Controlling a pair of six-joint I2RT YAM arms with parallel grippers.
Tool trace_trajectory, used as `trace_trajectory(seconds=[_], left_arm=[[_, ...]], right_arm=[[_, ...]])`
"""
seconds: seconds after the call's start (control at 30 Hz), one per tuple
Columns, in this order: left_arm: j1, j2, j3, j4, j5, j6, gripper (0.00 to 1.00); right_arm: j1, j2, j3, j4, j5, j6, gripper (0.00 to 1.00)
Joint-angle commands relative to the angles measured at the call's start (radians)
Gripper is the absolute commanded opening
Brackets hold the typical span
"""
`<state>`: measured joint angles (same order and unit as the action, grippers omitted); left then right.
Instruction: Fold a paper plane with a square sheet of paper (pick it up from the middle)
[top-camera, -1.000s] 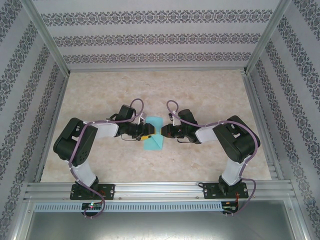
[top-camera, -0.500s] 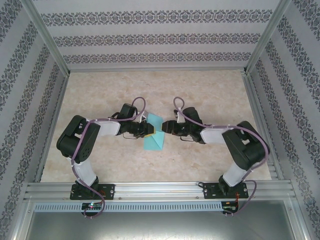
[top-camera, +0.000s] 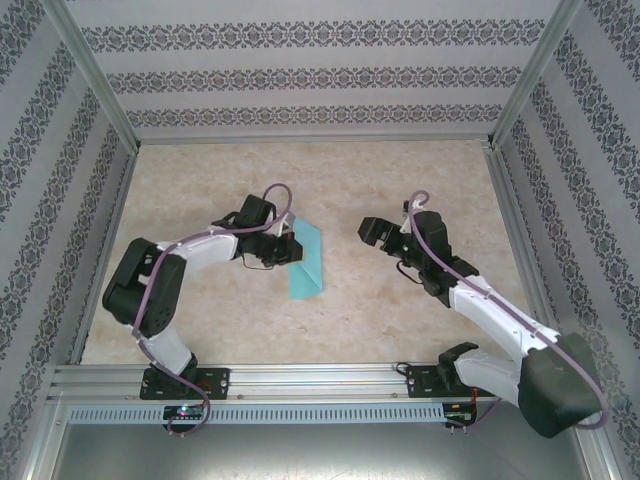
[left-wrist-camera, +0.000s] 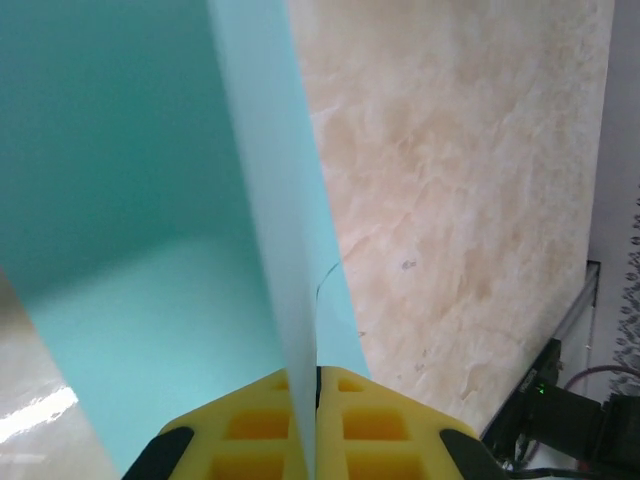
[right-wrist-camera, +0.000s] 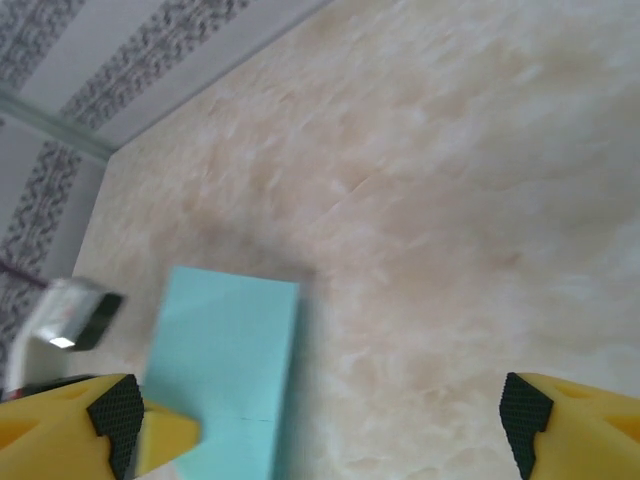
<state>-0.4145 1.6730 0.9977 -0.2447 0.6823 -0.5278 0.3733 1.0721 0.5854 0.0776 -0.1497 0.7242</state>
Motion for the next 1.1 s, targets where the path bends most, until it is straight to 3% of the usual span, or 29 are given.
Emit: trace_trajectory(seconds=[0.0, 0.27, 0.5, 0.7, 0.87, 1.07], left_arm=[[-0.022, -0.113, 0.116, -0.31, -0.193, 0.146, 0.07], [-0.066, -0.144, 0.398, -0.703, -0.656, 0.277, 0.06], [-0.16, 0.017, 0.515, -0.815, -1.115, 0.305, 0.05], [-0.261, 0.229, 0.554, -0.812, -1.403, 0.346, 0.06], [-0.299, 0.345, 0.595, -0.796, -1.458, 0.336, 0.07], [-0.335, 0.44, 0.611, -0.747, -1.386, 0.274, 0.05]], right_arm=[[-0.02, -0.053, -0.001, -0.094, 0.077, -0.054, 0.98], [-0.04, -0.107, 0.005, -0.15, 0.133, -0.14, 0.98], [-0.076, -0.077, 0.03, -0.217, 0.147, -0.152, 0.98], [-0.089, -0.06, 0.021, -0.234, 0.182, -0.132, 0.98], [-0.104, -0.031, 0.016, -0.234, 0.174, -0.116, 0.98], [-0.109, 0.012, 0.032, -0.231, 0.171, -0.114, 0.98]])
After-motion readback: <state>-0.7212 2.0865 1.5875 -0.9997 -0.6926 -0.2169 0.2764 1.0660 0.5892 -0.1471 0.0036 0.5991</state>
